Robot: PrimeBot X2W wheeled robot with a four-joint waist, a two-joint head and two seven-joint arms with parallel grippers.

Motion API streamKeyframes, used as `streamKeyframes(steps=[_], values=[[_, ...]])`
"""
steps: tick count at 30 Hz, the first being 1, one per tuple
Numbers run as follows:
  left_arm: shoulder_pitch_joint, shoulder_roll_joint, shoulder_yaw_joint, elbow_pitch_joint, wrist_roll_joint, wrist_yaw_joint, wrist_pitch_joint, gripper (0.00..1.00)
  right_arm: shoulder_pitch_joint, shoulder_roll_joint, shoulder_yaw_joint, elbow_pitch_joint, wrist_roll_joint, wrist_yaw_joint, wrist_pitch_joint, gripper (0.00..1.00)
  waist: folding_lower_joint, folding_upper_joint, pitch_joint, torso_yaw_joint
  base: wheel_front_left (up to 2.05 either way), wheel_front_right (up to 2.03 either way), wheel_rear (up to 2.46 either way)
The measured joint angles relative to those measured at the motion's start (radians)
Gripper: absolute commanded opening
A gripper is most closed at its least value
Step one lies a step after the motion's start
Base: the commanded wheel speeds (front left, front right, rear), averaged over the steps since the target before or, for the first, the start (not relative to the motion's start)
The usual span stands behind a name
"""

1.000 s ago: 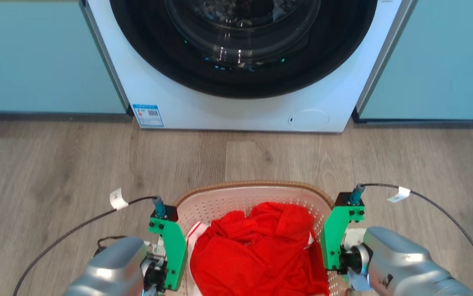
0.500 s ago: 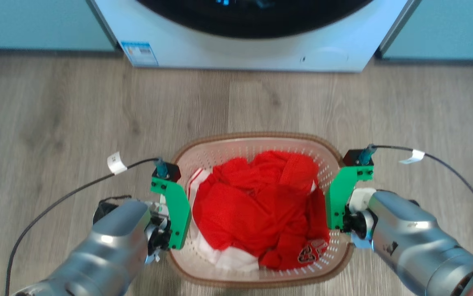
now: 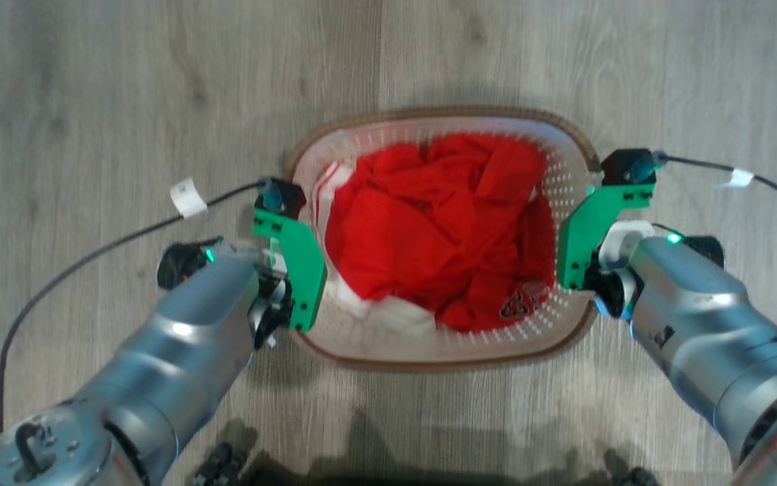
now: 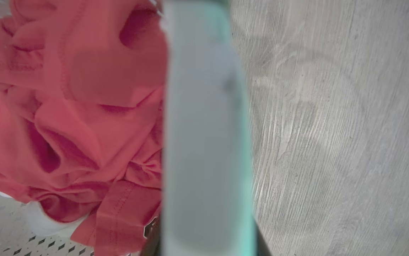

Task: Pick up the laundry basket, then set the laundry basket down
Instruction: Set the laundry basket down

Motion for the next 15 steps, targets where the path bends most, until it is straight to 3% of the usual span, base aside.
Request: streamKeyframes(steps=[15], values=[[-0.073, 0.001, 0.001, -0.016, 0.092, 0.026, -0.081, 0.0, -0.066, 0.011, -0.009, 0.049, -0.006, 0.0, -0.044, 0.0, -0.0001, 0.0001, 0.209, 0.0, 0.0, 0.0, 0.0]])
